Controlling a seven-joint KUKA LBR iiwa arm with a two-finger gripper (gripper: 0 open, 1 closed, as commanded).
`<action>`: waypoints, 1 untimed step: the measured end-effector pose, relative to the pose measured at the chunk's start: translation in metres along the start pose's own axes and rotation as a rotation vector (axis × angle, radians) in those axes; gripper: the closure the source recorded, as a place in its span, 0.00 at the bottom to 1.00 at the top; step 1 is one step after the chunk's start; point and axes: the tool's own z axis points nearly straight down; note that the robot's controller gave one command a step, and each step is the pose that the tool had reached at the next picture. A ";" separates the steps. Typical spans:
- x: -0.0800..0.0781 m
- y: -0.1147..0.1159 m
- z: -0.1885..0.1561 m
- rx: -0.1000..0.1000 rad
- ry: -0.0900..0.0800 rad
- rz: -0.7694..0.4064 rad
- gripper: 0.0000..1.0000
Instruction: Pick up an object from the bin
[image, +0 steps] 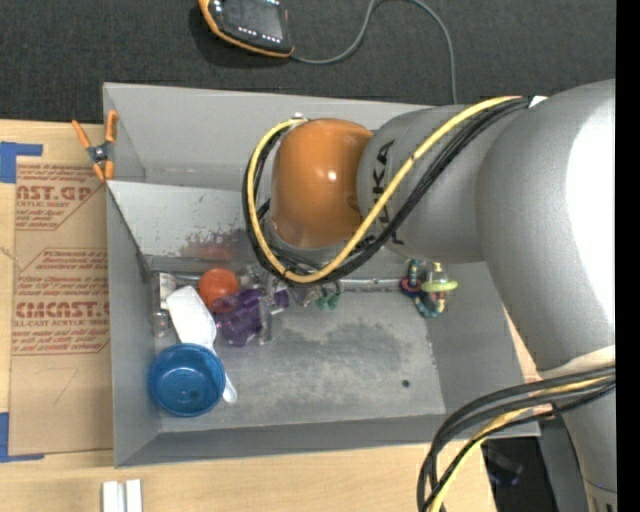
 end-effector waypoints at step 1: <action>0.005 -0.003 -0.010 -0.002 -0.005 0.083 1.00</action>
Offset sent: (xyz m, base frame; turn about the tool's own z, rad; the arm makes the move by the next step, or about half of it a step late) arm -0.0033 0.0075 0.0360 -0.0370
